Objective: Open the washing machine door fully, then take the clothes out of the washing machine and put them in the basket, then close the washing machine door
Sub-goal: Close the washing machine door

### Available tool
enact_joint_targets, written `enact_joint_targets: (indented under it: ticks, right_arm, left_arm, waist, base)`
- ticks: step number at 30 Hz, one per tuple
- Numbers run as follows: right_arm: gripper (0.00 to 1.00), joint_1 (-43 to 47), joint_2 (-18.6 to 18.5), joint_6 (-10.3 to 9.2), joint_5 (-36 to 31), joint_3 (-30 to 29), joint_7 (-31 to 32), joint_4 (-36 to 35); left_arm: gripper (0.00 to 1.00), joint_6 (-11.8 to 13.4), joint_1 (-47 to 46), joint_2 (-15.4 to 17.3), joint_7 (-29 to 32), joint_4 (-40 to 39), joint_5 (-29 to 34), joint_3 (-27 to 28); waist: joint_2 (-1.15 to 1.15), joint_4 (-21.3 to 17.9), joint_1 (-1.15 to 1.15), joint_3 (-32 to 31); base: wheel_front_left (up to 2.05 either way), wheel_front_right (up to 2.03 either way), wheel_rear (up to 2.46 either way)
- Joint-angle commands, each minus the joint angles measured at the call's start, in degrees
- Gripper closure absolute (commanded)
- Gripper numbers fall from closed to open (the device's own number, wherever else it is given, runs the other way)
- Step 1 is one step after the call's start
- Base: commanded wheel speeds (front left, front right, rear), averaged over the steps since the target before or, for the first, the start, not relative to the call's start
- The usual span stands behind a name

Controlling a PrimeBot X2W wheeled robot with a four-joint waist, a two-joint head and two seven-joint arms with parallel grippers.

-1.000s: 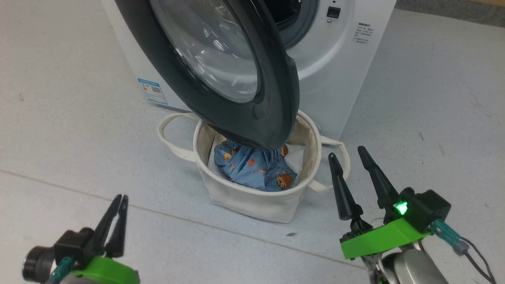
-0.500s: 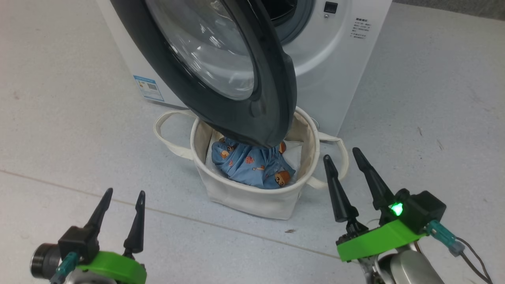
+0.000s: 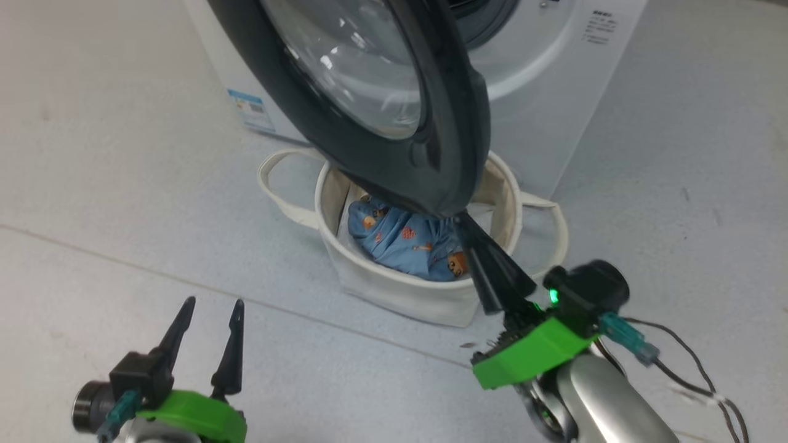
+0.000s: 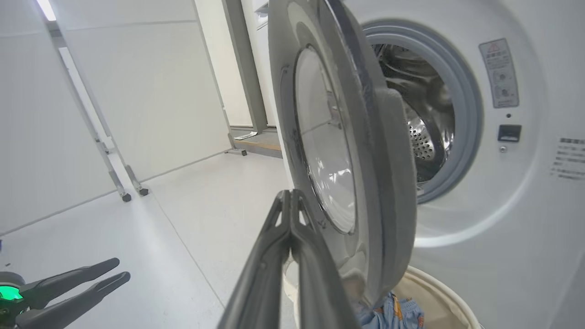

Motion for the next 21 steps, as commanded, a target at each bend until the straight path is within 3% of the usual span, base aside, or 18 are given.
enact_joint_targets:
  ticks: [1,9,21]
  right_arm:
    - [1.0,-2.6,0.5,0.06,-0.7,1.7,-0.7,-1.1]
    - [1.0,-11.2,0.5,0.06,-1.4,0.8,-0.7,4.4]
    - [1.0,-17.1,0.5,0.06,-2.2,-6.7,-0.7,7.5]
  left_arm:
    - [0.0,-0.1,-3.5,0.6,-0.7,-1.4,0.1,2.1]
    - [0.0,-0.6,-6.1,-1.7,-0.7,-0.3,1.0,2.1]
    - [0.0,-2.6,-8.8,-5.5,-0.7,0.4,2.9,2.5]
  waist:
    - [0.0,1.3,0.0,1.5]
    - [0.0,4.6,0.0,6.8]
    - [0.0,7.6,0.0,11.0]
  base:
    - [0.0,0.0,0.0]
    - [0.0,0.0,0.0]
    - [0.0,0.0,0.0]
